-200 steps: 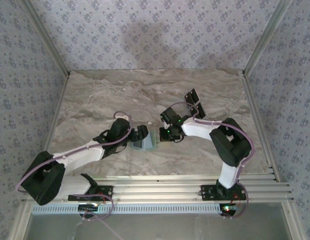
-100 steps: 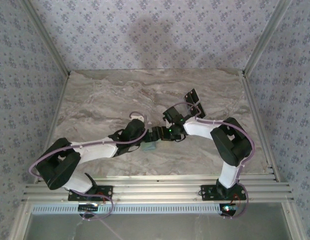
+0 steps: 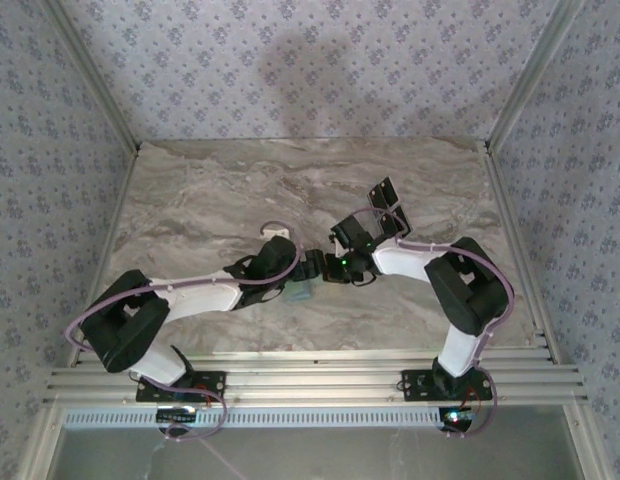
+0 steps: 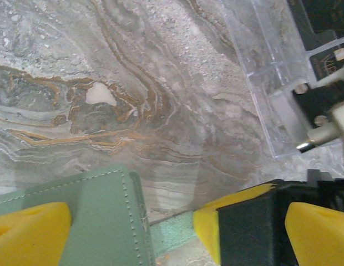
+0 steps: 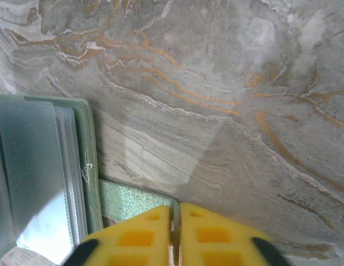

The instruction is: Put the credit cards into the card holder

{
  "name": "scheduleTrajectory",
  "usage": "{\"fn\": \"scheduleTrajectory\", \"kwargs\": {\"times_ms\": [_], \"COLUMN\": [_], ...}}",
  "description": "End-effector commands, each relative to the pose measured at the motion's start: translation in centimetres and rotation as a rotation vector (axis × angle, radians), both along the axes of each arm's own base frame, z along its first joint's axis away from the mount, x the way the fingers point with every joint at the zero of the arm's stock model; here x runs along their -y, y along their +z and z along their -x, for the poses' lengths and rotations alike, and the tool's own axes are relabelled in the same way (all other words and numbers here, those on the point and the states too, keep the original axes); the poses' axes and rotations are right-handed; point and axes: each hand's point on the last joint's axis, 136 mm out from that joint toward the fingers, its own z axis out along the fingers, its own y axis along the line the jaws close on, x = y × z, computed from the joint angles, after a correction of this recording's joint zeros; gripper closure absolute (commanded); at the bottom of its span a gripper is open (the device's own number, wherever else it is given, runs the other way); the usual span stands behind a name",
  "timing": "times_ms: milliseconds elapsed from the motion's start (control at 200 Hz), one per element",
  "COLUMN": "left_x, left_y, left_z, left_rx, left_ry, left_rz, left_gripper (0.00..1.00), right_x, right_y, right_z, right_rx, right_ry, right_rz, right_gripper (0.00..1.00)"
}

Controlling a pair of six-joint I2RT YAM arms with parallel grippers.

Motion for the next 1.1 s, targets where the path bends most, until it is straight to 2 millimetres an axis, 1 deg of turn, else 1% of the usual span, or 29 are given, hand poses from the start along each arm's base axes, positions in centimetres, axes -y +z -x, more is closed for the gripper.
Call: {"fn": "scheduleTrajectory", "kwargs": {"times_ms": [0,30,65,230,300,345,375,420,475,720,859,1094], "left_x": [-0.3,-0.4,-0.4,-0.4,-0.6,-0.8,-0.9,-1.0,-1.0,-1.3,-1.1,-1.2], "left_y": [-1.6,-2.0,-2.2,-3.5,-3.8,-3.9,-4.0,-4.2,-4.3,-4.5,-4.5,-4.8], "left_z": [0.3,0.3,0.3,0.4,0.4,0.4,0.4,0.4,0.5,0.6,0.6,0.8], "left_rx": [-0.024,-0.027,-0.029,-0.045,-0.049,-0.049,-0.049,-0.05,-0.054,-0.065,-0.07,-0.078], "left_ry": [0.025,0.027,0.031,0.042,0.053,0.061,0.066,0.072,0.076,0.094,0.091,0.091], "left_rz": [-0.042,-0.047,-0.05,-0.072,-0.082,-0.087,-0.089,-0.094,-0.096,-0.104,-0.103,-0.108], "left_gripper": [0.01,0.01,0.01,0.01,0.01,0.01,0.01,0.01,0.01,0.01,0.01,0.01], "right_x": [0.6,0.8,1.0,2.4,3.1,3.2,3.3,3.0,2.3,-1.4,-2.5,-4.6], "right_y": [1.0,1.4,2.0,4.4,4.8,5.1,5.1,5.4,5.8,6.9,7.0,5.5], "right_z": [0.7,0.7,0.9,1.8,2.5,3.0,3.3,3.5,3.8,4.6,4.3,4.2], "right_rx": [0.035,0.044,0.056,0.099,0.099,0.104,0.103,0.112,0.129,0.278,0.339,0.325], "right_ry": [0.006,-0.002,-0.008,-0.037,-0.062,-0.074,-0.082,-0.091,-0.096,-0.088,-0.102,-0.091], "right_rz": [0.001,-0.006,-0.016,-0.043,-0.06,-0.081,-0.098,-0.141,-0.194,-0.324,-0.359,-0.378], "right_gripper": [0.72,0.68,0.66,0.66,0.69,0.74,0.8,0.9,1.0,1.0,1.0,1.0]}}
